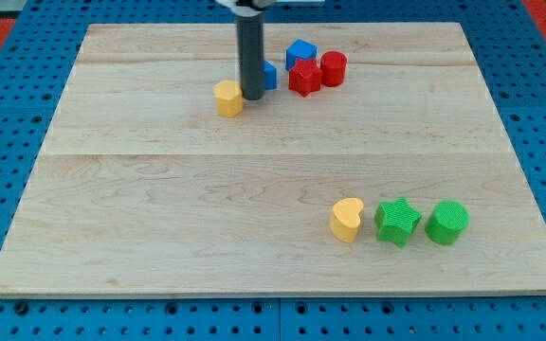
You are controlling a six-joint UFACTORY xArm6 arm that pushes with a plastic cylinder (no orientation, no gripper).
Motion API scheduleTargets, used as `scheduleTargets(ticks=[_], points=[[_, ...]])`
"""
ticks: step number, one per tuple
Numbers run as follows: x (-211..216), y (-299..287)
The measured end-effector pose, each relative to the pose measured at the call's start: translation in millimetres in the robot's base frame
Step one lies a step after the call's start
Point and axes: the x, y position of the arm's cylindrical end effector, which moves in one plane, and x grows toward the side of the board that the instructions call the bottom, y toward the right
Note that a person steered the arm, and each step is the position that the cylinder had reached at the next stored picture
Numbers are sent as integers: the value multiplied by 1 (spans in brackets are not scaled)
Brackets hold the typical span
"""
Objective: Slide the hexagon to the left of the yellow heart
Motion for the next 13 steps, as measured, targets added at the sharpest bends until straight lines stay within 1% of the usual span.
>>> scheduleTargets(ticks=[2,3,4,5,6,7,9,10,11,12,13], points=[[-10,-76],[5,-93],[45,-93],[72,-117],[73,-148],[97,-129],[119,-32],[143,-13],[148,-23],[149,-66],[180,-74]])
